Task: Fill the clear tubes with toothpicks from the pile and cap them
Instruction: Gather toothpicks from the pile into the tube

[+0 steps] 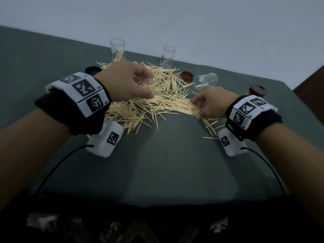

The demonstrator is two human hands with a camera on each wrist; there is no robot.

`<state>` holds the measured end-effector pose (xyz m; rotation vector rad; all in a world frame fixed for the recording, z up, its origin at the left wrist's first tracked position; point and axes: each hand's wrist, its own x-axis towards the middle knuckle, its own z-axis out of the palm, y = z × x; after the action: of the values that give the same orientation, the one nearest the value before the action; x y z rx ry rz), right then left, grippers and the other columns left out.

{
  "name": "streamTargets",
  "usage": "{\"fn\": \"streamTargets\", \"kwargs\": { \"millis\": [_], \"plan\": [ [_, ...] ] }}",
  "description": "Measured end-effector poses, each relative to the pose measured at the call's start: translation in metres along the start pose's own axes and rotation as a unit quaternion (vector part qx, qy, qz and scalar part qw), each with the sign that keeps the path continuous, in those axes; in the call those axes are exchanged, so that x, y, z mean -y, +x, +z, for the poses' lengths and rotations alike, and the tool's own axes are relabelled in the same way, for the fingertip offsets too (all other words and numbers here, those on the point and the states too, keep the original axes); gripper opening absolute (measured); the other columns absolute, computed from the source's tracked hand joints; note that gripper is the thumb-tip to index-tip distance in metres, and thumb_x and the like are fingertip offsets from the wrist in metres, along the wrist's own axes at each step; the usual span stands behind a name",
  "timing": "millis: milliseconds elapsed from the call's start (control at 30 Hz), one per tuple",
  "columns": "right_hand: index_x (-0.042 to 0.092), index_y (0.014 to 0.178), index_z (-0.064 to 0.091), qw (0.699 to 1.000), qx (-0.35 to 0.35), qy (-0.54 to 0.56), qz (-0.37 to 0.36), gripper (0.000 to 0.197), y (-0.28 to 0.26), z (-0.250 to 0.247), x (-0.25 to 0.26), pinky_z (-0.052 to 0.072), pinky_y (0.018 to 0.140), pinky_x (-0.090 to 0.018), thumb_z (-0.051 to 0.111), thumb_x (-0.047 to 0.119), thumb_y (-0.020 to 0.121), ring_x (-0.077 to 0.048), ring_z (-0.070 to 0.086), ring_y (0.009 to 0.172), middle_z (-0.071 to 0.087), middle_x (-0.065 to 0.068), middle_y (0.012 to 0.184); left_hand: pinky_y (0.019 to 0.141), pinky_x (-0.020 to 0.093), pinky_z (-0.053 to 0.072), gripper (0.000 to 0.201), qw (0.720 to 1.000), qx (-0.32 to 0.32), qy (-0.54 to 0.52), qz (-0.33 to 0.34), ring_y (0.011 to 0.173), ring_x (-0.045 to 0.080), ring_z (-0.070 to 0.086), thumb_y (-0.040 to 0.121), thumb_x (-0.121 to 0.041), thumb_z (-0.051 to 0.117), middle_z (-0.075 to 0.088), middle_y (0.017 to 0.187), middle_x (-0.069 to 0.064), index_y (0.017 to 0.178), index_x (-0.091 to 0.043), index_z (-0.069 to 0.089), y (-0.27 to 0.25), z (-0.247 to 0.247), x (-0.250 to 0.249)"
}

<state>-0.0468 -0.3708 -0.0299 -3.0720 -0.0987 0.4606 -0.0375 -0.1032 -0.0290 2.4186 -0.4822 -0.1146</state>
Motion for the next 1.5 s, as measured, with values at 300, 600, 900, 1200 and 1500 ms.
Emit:
{"fn": "streamTargets", "kwargs": {
  "millis": [300,600,900,1200,1500],
  "plan": [
    [0.023,0.127,0.062,0.994,-0.054,0.057,-0.073,0.049,0.014,-0.001,0.029,0.045,0.088,-0.021,0.076,0.021,0.081,-0.007,0.059,0.093,0.065,0.011,0.100,0.086,0.020,0.044,0.054,1.000,-0.004,-0.003,0.000,0.098,0.002,0.060,0.073,-0.046,0.078,0.061,0.099,-0.020,0.123,-0.031,0.062,-0.002,-0.005,0.002],
    [0.039,0.151,0.019,0.996,0.060,-0.016,-0.070,0.114,0.019,-0.004,0.028,0.027,0.115,-0.044,0.078,0.069,0.058,-0.022,0.029,0.142,0.027,0.007,0.157,0.089,0.022,0.044,0.051,1.000,-0.009,-0.004,-0.011,0.099,0.003,0.060,0.072,-0.045,0.079,0.059,0.096,-0.025,0.118,-0.031,0.063,0.000,-0.006,0.005],
    [0.036,0.123,0.063,0.989,-0.038,0.019,-0.142,0.043,0.027,0.004,0.041,0.046,0.091,-0.028,0.072,0.041,0.082,-0.012,0.060,0.103,0.066,0.008,0.113,0.089,0.021,0.044,0.053,1.000,-0.006,-0.004,-0.009,0.098,0.003,0.060,0.073,-0.043,0.079,0.060,0.095,-0.022,0.121,-0.029,0.062,0.001,-0.005,0.005],
    [0.033,0.137,0.051,0.996,-0.005,0.007,-0.092,0.073,0.019,-0.001,0.029,0.044,0.096,-0.029,0.082,0.041,0.072,-0.014,0.058,0.112,0.062,0.008,0.125,0.090,0.024,0.045,0.054,1.000,-0.003,0.004,-0.006,0.098,0.004,0.060,0.072,-0.048,0.078,0.058,0.095,-0.024,0.121,-0.031,0.062,0.001,-0.005,0.004],
    [0.031,0.131,0.058,0.991,-0.041,0.012,-0.127,0.055,0.028,0.006,0.049,0.047,0.099,-0.031,0.077,0.034,0.080,-0.013,0.060,0.111,0.067,0.003,0.119,0.091,0.024,0.046,0.050,1.000,-0.006,-0.003,-0.009,0.100,0.003,0.061,0.071,-0.048,0.079,0.062,0.098,-0.021,0.116,-0.033,0.062,0.002,-0.006,0.006]
  ]
}}
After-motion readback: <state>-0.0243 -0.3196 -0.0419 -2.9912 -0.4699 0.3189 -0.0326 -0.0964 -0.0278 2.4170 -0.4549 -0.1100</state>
